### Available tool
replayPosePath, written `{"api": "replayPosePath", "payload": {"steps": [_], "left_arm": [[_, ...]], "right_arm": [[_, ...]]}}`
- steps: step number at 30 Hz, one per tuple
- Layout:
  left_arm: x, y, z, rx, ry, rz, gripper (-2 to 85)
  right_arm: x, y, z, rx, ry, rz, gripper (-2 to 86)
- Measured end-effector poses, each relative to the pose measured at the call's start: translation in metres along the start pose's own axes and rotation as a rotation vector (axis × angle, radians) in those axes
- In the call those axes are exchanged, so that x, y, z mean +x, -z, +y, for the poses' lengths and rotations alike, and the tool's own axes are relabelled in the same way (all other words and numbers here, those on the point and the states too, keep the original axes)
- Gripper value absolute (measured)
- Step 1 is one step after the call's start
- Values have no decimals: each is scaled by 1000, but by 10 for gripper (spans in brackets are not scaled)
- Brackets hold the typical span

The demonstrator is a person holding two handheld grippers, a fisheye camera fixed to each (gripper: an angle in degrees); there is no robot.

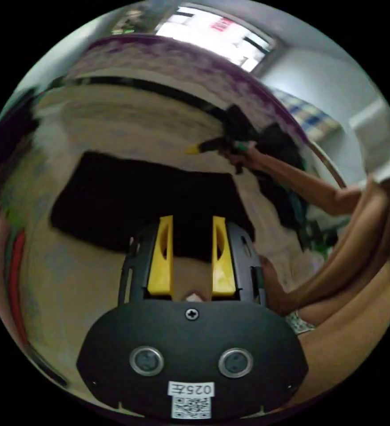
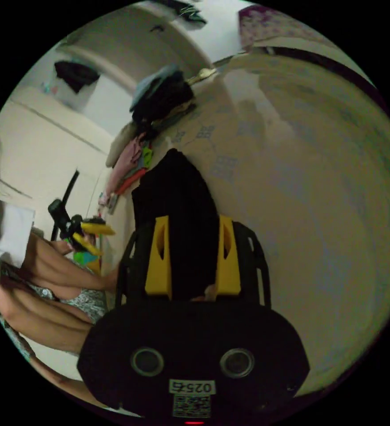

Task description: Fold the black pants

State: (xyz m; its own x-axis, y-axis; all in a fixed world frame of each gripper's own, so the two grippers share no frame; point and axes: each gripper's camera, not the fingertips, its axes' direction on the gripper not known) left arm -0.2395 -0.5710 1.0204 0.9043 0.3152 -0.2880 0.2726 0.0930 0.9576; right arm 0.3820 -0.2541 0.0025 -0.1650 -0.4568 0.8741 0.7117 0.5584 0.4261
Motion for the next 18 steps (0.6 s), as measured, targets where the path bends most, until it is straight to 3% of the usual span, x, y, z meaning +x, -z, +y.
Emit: {"api": "replayPosePath", "payload": {"steps": [3, 6, 10, 12, 15, 18], "left_arm": [[80, -56, -17, -55, -312, 81, 96], [129, -100, -19, -102, -438, 176, 100], [158, -158, 10, -235, -513, -67, 105], [163, -167, 29, -200, -571, -155, 104], [170, -173, 43, -176, -605, -225, 94], [158, -171, 32, -185, -548, -183, 48]], "right_arm": [[27, 48, 82, 141, -238, 8, 208], [52, 67, 158, 248, -438, -45, 214], [78, 55, 208, 327, -590, -148, 201], [83, 44, 203, 322, -577, -170, 174], [91, 28, 187, 290, -622, -203, 111], [96, 32, 194, 316, -657, -187, 82]]}}
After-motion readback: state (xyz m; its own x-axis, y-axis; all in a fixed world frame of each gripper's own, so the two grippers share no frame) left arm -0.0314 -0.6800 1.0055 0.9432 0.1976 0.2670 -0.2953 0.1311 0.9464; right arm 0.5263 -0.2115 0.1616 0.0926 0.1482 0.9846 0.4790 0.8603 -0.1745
